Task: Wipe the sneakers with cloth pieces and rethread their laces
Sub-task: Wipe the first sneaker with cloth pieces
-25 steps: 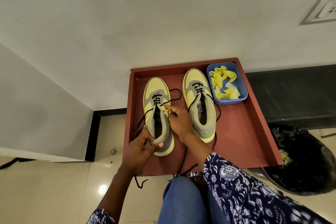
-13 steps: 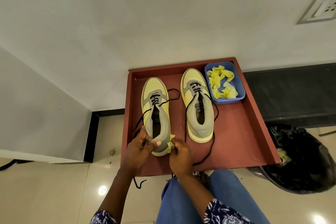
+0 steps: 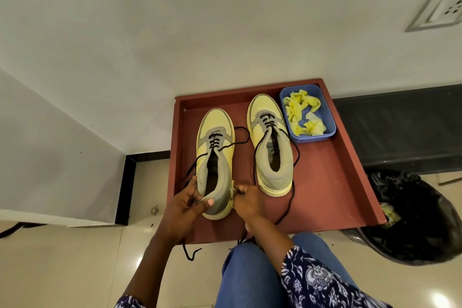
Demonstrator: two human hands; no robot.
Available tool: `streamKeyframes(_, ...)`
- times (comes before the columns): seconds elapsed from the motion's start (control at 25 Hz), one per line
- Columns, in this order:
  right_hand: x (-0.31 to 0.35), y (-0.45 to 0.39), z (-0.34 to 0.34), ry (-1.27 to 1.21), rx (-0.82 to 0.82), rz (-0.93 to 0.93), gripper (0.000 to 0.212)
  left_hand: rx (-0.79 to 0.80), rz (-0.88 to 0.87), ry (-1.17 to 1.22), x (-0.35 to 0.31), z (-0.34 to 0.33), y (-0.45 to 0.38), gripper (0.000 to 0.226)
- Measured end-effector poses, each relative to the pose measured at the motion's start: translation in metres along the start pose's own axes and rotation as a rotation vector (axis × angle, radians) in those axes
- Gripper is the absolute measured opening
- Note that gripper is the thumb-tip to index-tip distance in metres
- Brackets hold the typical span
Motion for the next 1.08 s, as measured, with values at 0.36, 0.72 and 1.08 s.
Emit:
streamKeyframes(0.36, 0.005, -0.040, -0.012, -0.327, -0.076, -0.187, 0.038, -0.004, 0.066, -0.020, 0.021, 0.012, 0.013, 0.020)
streamKeyframes(0.72, 0.020, -0.036, -0.018, -0.386, -0.042, -0.027, 0.040, -0.081, 0.149, 0.177, 0.015, 0.008, 0.018, 0.039)
streamKeyframes(1.08, -0.016, 0.047, -0.027, -0.367, -0.086, -0.022, 0.041, -0.460, 0.122, -0.252, -0.017, 0.023, -0.014, 0.035)
Point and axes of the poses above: each hand's wrist, its own y-axis away from the middle knuckle, its own z-axis out of the back of the hand, x = y × z, the point moved 10 cm from there along -y, towards the middle knuckle, and after that the axes turned 11 degrees about z, right-handed, at the moved point
